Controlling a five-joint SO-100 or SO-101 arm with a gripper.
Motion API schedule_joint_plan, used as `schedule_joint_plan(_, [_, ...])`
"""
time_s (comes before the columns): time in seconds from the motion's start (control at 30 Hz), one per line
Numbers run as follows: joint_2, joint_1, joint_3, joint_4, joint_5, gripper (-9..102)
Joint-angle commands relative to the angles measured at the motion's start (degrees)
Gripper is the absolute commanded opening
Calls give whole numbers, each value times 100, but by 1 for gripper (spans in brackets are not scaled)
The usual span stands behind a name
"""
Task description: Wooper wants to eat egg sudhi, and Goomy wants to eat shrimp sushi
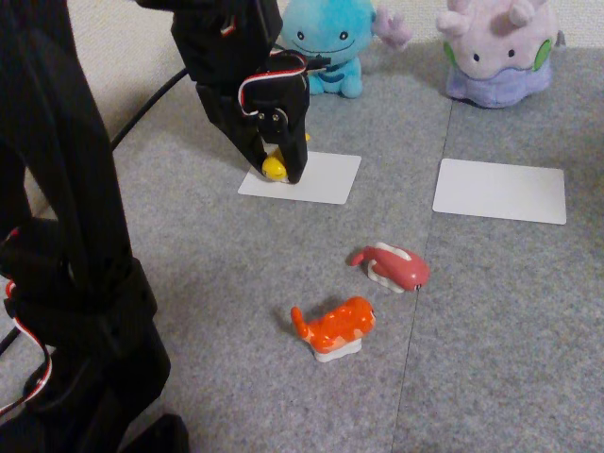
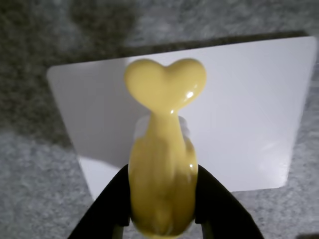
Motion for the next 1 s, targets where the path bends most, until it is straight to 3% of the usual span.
schedule_joint_plan(0.0, [35,185,-237,-132,-53,4])
schedule_joint_plan(0.6, [18,211,-193,-26,-264,5])
schedule_joint_plan(0.77, [18,220,-167,-9,-290,15])
schedule_joint_plan(0.97, [35,211,-193,105,-290,17])
